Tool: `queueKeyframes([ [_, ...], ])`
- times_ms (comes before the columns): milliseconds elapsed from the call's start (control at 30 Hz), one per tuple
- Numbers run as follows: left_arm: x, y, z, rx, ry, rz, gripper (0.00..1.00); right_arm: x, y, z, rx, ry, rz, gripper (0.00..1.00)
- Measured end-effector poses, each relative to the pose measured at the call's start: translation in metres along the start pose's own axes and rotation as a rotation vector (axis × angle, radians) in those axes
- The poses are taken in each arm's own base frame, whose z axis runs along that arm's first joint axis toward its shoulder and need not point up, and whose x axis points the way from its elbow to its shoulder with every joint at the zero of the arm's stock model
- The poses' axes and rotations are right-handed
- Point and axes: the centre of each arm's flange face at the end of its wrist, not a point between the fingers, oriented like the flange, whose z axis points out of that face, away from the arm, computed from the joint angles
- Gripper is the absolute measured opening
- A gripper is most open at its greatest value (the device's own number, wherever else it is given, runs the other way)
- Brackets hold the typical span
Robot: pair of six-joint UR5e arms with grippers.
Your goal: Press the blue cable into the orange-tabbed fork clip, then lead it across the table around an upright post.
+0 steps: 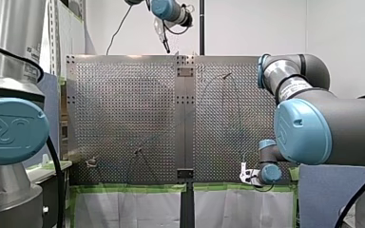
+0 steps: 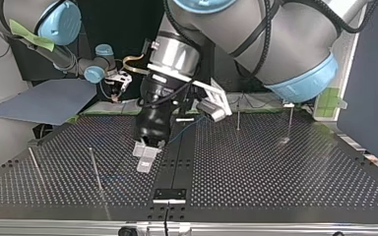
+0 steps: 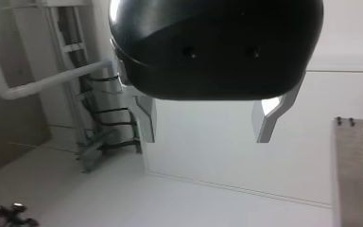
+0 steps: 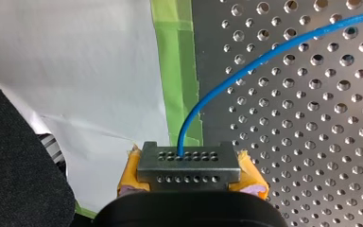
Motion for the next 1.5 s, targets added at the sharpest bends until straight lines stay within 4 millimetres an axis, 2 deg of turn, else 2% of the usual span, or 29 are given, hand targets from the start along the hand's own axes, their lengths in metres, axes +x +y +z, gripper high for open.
queueKeyframes([
  [167, -0.004, 0.002, -0.008, 0.002, -0.027, -0.021, 1.00, 0.000, 0.000, 0.000, 0.000, 0.000, 0.000, 0.00],
  [267, 0.011, 0.006, -0.007, 0.001, -0.018, -0.034, 1.00, 0.000, 0.000, 0.000, 0.001, 0.000, 0.000, 0.00],
  [500, 0.063, 0.018, 0.000, -0.014, 0.025, -0.055, 1.00, 0.000, 0.000, 0.000, 0.001, 0.000, 0.000, 0.00],
  [600, 0.075, 0.022, -0.002, -0.016, 0.030, -0.067, 1.00, 0.000, 0.000, 0.000, 0.001, -0.001, 0.000, 0.00],
  [1500, 0.152, 0.054, -0.034, -0.079, 0.011, -0.089, 1.00, 0.000, 0.000, 0.000, 0.000, -0.006, -0.007, 0.00],
])
